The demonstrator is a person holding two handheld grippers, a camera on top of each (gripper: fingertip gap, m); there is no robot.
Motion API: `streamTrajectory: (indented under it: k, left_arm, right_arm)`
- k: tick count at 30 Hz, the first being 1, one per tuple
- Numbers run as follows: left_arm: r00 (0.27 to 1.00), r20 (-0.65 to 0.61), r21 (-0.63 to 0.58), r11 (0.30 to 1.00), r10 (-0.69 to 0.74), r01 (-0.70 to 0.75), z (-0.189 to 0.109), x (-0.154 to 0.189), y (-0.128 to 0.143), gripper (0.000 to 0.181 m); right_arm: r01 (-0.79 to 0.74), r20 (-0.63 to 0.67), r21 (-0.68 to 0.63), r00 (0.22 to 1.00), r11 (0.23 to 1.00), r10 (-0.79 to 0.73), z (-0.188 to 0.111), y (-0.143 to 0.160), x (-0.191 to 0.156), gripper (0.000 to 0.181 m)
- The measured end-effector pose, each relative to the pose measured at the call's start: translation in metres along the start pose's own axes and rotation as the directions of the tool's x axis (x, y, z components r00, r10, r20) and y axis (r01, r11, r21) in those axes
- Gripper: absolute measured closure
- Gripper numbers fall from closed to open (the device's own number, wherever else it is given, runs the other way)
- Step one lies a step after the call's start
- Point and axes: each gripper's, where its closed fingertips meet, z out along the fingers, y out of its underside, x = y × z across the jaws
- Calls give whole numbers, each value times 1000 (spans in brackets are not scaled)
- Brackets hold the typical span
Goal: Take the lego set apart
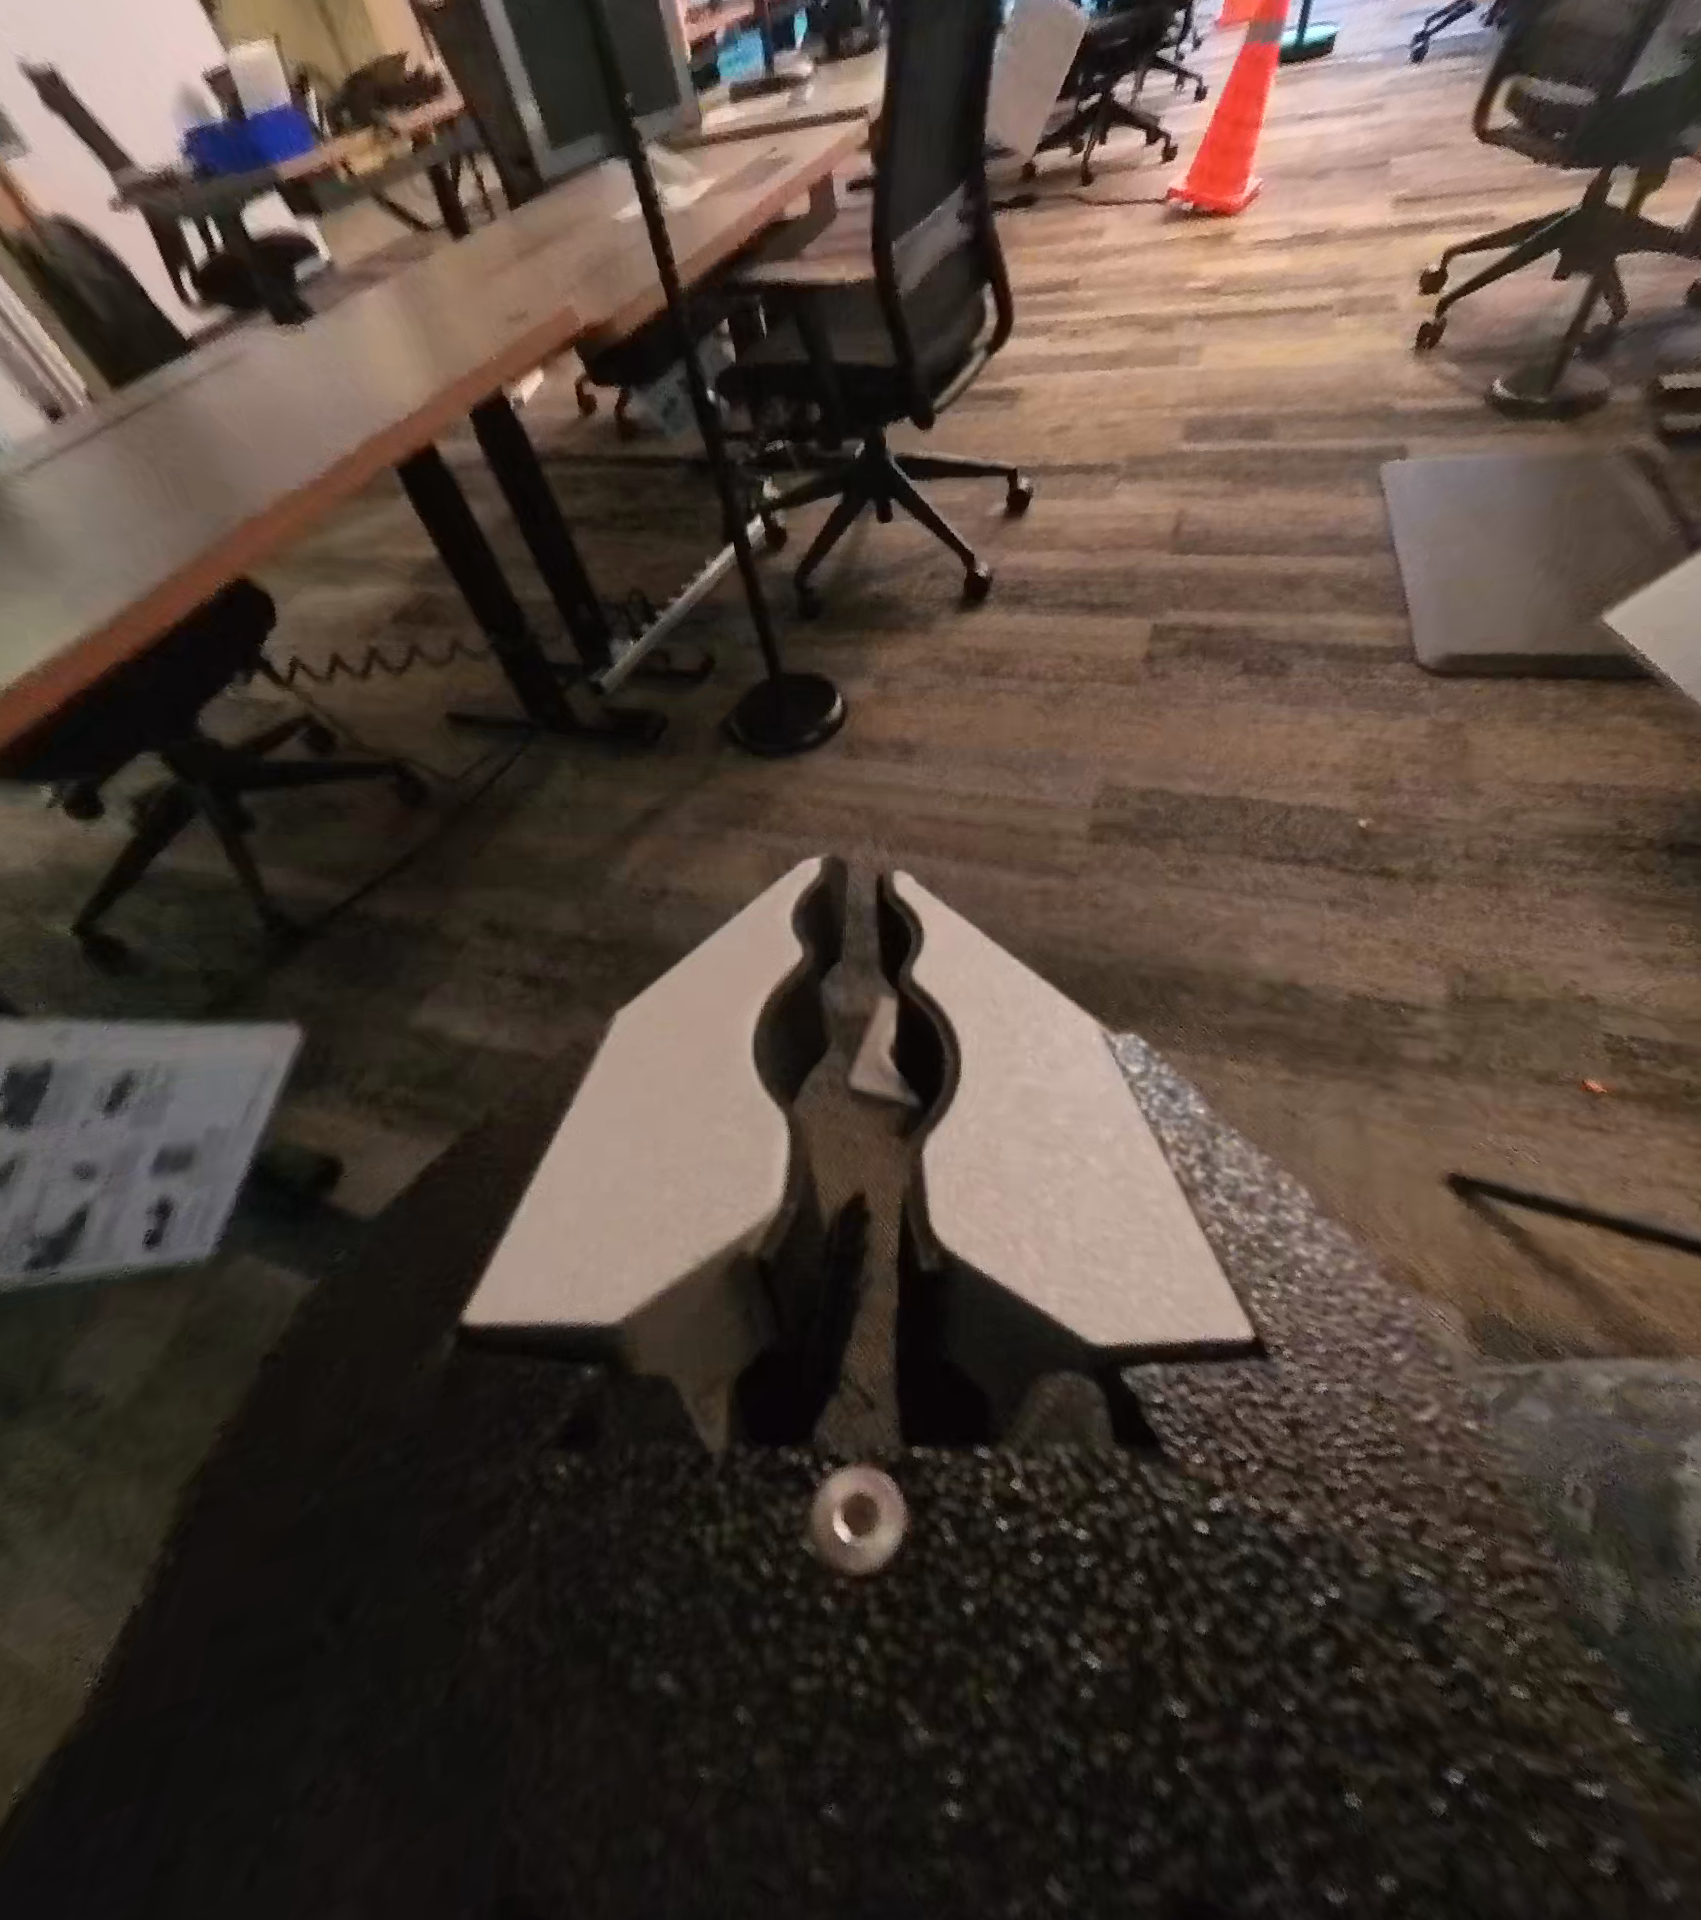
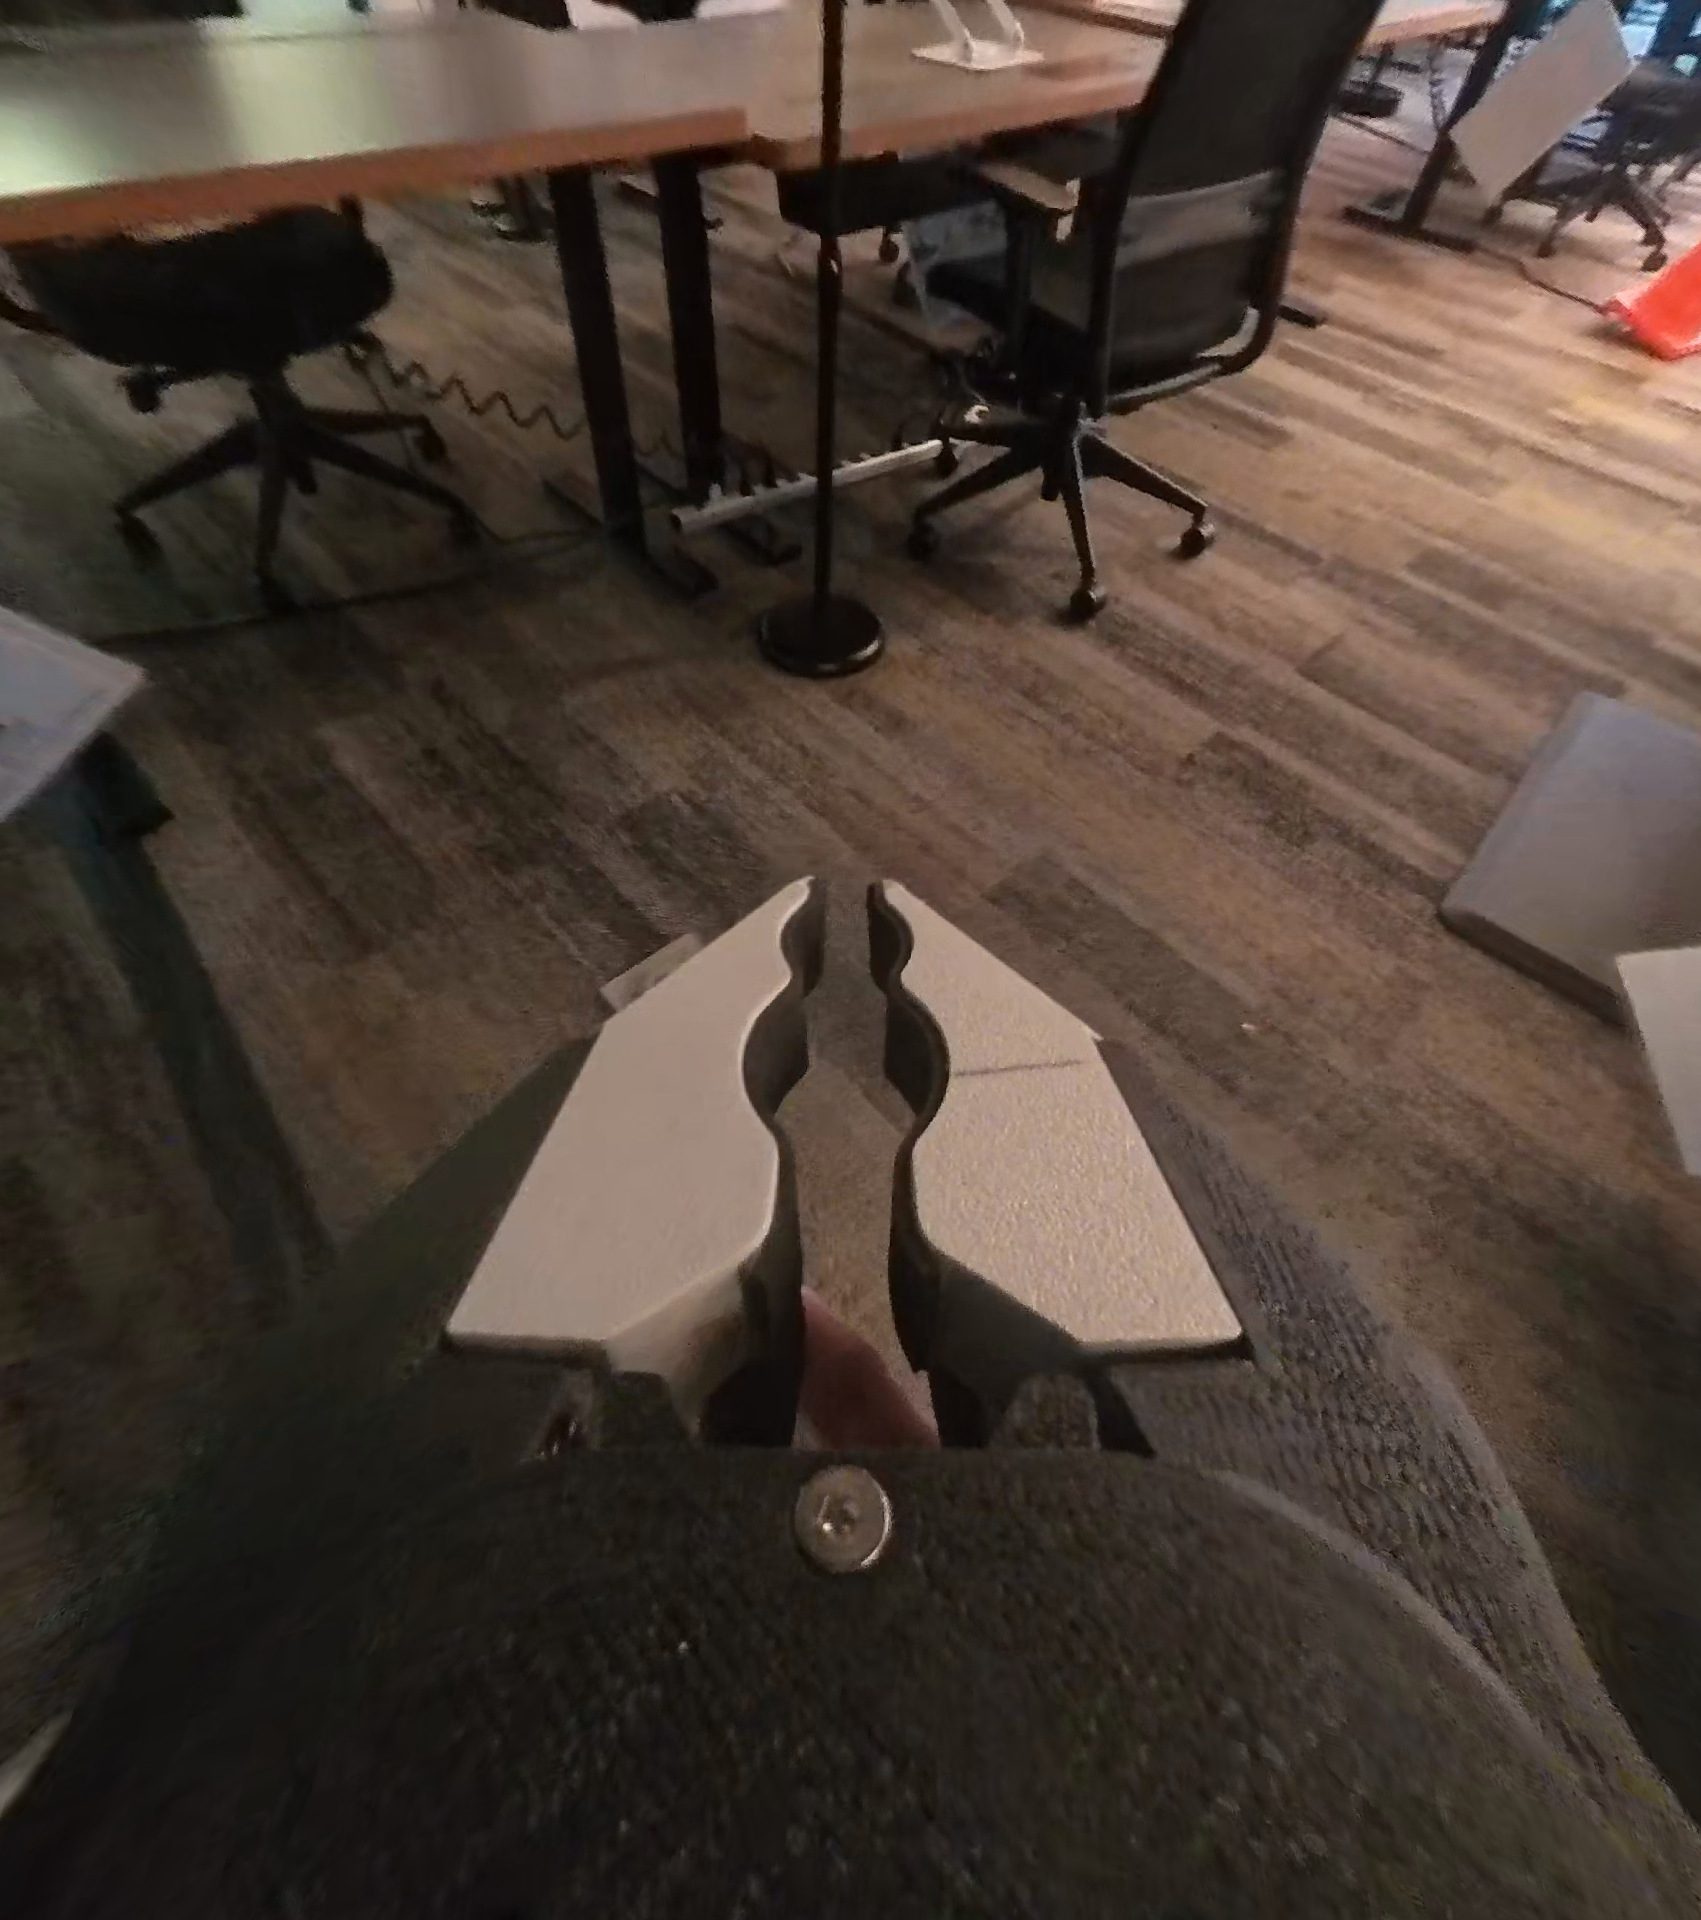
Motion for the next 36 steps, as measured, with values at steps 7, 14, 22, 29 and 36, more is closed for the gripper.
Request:
streamTrajectory:
  k: [7,14,22,29,36]
  left_arm:
    - [976,-166,93,988,138,-124,195,-19,-98,176]
    - [916,-380,107,990,130,-96,360,21,-145,176]
    - [713,-638,211,956,291,-202,524,151,-184,176]
    - [487,-708,425,860,511,-284,659,292,-242,179]
    - [257,-861,390,894,438,-219,711,425,-245,180]
  right_arm:
    - [-137,-150,-52,980,989,128,132,-10,40,174]
    - [-281,-390,-149,898,948,205,110,26,97,173]
    - [-576,-757,-91,570,812,320,67,103,152,171]
    - [-777,-839,227,150,587,524,117,117,230,180]
    - [-817,-818,336,-5,470,576,159,143,284,173]
